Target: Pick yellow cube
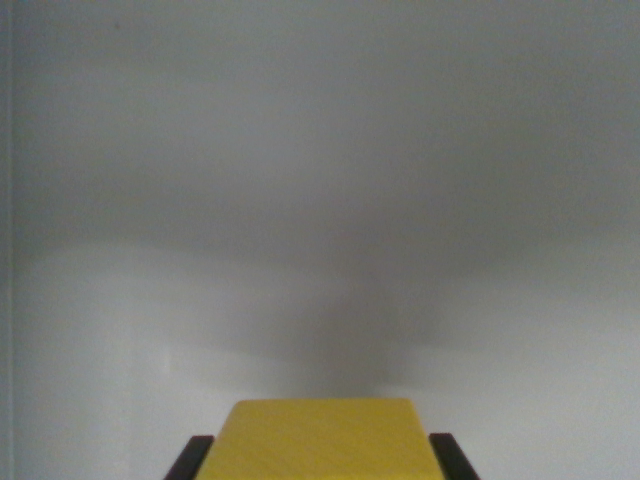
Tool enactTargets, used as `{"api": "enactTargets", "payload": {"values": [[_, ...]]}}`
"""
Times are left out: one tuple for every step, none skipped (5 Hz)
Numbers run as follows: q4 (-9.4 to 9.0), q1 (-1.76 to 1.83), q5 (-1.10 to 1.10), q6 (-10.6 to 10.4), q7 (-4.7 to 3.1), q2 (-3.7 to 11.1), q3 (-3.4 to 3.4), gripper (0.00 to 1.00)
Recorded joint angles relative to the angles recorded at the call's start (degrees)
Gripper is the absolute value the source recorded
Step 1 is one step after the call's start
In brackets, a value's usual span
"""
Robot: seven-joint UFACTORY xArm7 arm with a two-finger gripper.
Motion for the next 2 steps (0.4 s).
{"api": "enactTargets", "payload": {"values": [[0.00, 0.00, 0.00, 0.0, 0.00, 0.00, 0.00, 1.00], [1.47, -0.04, 0.15, 2.0, -0.07, -0.51, 0.06, 1.00]]}}
